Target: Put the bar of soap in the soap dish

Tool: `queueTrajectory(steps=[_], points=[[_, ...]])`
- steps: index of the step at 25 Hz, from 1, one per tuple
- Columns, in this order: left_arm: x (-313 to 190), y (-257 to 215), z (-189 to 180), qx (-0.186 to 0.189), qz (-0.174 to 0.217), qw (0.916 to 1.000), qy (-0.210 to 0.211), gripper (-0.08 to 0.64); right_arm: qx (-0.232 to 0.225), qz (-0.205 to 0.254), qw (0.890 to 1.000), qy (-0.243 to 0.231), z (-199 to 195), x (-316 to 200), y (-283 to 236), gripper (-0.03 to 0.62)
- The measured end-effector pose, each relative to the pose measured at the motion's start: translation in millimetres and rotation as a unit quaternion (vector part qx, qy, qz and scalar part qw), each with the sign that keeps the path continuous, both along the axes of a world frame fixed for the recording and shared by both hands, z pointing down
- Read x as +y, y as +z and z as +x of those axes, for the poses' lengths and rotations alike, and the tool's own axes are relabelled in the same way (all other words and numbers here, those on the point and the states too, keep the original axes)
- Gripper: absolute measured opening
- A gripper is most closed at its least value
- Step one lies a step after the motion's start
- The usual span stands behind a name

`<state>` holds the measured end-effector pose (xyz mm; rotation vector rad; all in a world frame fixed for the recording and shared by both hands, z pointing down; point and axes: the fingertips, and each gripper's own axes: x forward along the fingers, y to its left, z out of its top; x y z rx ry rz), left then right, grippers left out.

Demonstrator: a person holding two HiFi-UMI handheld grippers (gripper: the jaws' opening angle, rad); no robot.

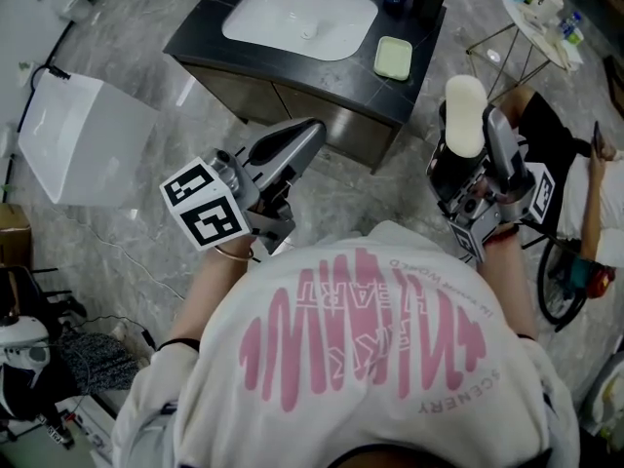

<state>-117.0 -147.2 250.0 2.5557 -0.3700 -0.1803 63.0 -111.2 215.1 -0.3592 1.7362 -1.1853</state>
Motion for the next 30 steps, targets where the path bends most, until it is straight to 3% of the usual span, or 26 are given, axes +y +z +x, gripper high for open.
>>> queueTrajectory(steps=[10, 30], points=[[-13, 8, 11, -0.007, -0.008, 0.9999, -0.002, 0.011, -0.001, -0.014, 1.0, -0.005, 10, -18, 9, 0.296], [-81, 16, 38, -0.013, -0.025, 0.9974, -0.067, 0.009, -0.005, -0.029, 0.998, -0.062, 47, -108, 24, 0.298]])
